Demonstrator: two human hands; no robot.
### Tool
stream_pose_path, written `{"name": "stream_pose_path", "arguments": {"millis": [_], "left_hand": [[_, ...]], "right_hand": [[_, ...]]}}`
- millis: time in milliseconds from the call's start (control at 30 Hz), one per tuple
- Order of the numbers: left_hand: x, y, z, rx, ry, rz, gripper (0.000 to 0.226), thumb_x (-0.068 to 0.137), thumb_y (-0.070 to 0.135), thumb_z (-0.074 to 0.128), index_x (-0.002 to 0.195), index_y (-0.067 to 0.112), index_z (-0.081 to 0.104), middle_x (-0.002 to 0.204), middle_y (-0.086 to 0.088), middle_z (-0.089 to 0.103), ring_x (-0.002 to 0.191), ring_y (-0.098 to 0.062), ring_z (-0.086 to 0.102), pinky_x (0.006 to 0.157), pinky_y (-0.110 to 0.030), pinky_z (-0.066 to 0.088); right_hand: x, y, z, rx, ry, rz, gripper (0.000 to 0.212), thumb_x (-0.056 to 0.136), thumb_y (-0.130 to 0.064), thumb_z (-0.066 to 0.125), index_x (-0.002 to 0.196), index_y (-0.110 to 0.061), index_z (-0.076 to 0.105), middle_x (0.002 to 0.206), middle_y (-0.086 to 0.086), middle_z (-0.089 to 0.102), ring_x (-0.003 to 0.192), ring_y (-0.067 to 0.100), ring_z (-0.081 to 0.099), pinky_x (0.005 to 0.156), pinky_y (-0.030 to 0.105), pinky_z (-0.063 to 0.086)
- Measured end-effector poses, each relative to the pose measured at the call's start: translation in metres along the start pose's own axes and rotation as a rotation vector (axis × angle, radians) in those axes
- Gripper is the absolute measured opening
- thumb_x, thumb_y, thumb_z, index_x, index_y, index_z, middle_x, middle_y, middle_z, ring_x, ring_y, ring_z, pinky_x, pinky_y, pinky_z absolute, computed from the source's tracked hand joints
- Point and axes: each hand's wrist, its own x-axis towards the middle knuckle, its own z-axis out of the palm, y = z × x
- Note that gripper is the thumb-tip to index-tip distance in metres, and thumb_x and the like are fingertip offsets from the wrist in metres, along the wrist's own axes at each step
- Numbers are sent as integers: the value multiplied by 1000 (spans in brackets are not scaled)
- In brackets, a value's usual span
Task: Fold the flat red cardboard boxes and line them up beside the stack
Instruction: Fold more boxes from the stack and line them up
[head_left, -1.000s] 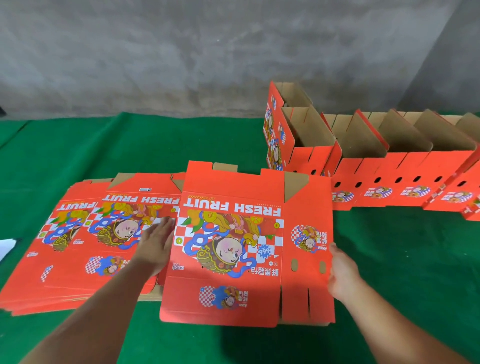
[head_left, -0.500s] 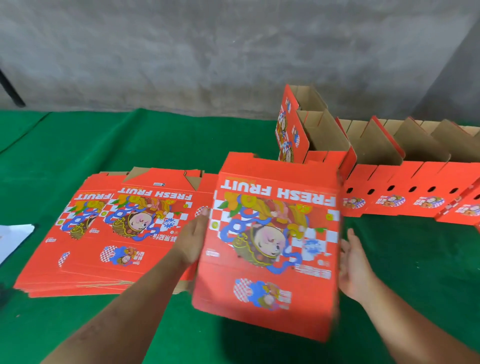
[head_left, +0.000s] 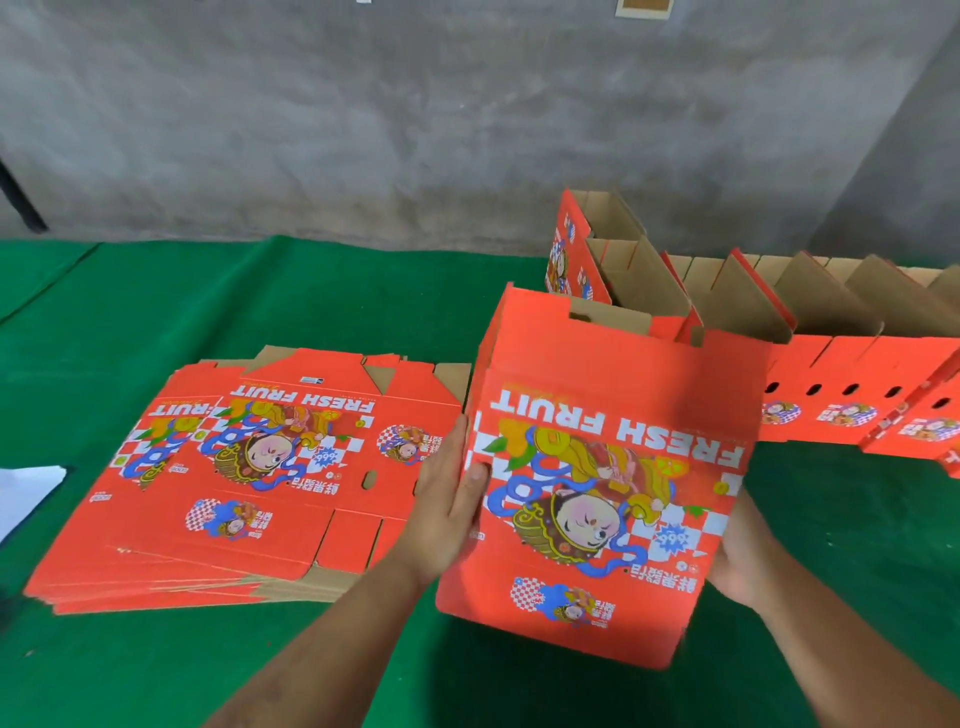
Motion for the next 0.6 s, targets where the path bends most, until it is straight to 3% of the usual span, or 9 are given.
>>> {"name": "stream_pose_path", "arguments": {"millis": [100,133,233,367,467,500,567,600], "left_hand": [[-17,-16,5,77,-89,-19,72,100,75,28,164,42,22,137,8,53,132,2,27,110,-9,31],[-21,-22,9,64,-113,-36,66,101,73,31,161,45,26,130,8,55,131,6,27,111,-10,29],[-34,-39,21,-74,-158,-131,59,101,65,51,155,54,27,138,19,54,141,5,31,122,-30,27],[-54,-44,29,-158,-196,-276,90,88,78,62,155,62,5,150,32,43,146,10,24,126,-46,24],[-53,-31,21,-213,-105,-170,83,92,80,54,160,57,13,163,32,30,154,5,16,129,-54,18],[-47,-20,15,-284,-40,-155,85,90,81,54,160,57,13,166,31,25,156,2,17,129,-53,19],[-28,8,6,-453,107,-184,90,82,84,61,156,59,18,163,34,27,152,7,27,129,-47,25],[-17,23,3,-483,164,-193,94,80,82,64,157,56,18,161,34,29,149,9,32,128,-45,29]], "right_hand": [[-4,-2,-1,87,-60,-32,71,99,-73,39,139,-19,60,141,12,63,127,41,62,107,67,44],[-6,1,0,115,-30,-44,76,97,-78,35,138,-21,62,141,11,64,127,38,62,107,65,45],[-14,25,10,116,156,-77,83,94,-83,26,141,-23,59,137,5,67,127,30,62,107,54,47],[-22,55,18,99,303,-63,70,101,-72,24,135,-23,60,125,0,72,114,21,64,92,41,50],[-24,39,8,90,308,-124,50,99,-68,33,115,-34,66,110,-5,73,109,19,60,93,38,46],[-19,31,2,106,323,-147,53,97,-70,32,123,-37,64,111,-7,71,109,16,60,101,39,42],[-14,15,-1,140,337,-157,59,99,-71,22,149,-47,43,116,-15,68,112,9,62,112,38,33],[-15,8,2,111,328,-172,55,99,-70,24,150,-53,38,120,-18,69,116,6,63,112,37,34]]}}
